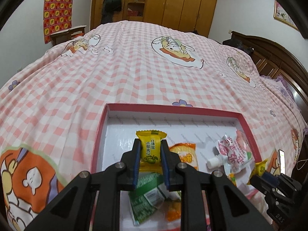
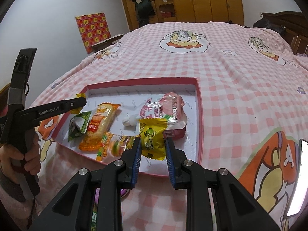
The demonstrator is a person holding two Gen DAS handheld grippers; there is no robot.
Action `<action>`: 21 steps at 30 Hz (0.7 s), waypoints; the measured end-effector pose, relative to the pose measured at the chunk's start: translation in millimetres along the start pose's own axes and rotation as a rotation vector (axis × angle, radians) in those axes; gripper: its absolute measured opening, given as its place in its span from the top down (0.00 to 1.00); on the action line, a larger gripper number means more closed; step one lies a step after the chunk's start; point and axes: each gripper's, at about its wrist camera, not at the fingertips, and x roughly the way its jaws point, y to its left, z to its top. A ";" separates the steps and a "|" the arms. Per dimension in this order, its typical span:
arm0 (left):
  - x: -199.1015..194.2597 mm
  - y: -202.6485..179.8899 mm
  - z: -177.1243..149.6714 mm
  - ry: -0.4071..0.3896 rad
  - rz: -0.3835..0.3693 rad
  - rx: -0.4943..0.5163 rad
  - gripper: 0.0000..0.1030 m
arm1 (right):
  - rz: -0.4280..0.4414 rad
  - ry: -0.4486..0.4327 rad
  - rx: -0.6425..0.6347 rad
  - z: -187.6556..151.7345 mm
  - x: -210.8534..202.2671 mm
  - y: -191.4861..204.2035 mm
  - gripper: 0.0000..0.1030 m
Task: Organize snacks
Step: 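Carry both yellow candies over the red box lid, then lower both yellow candies into the box and open both tools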
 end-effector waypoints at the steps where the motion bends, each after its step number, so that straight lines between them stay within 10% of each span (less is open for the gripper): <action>1: 2.9 0.1 0.9 0.002 0.001 0.000 0.80 | 0.000 0.001 0.002 0.1 1.1 -0.8 0.75; 17: 24.4 -4.3 5.8 0.009 0.047 0.032 0.79 | 0.008 0.015 0.012 -5.4 9.8 -4.1 0.75; 21: 22.2 -4.4 7.2 0.005 0.061 0.029 0.63 | 0.009 0.015 0.012 -6.1 10.4 -3.9 0.75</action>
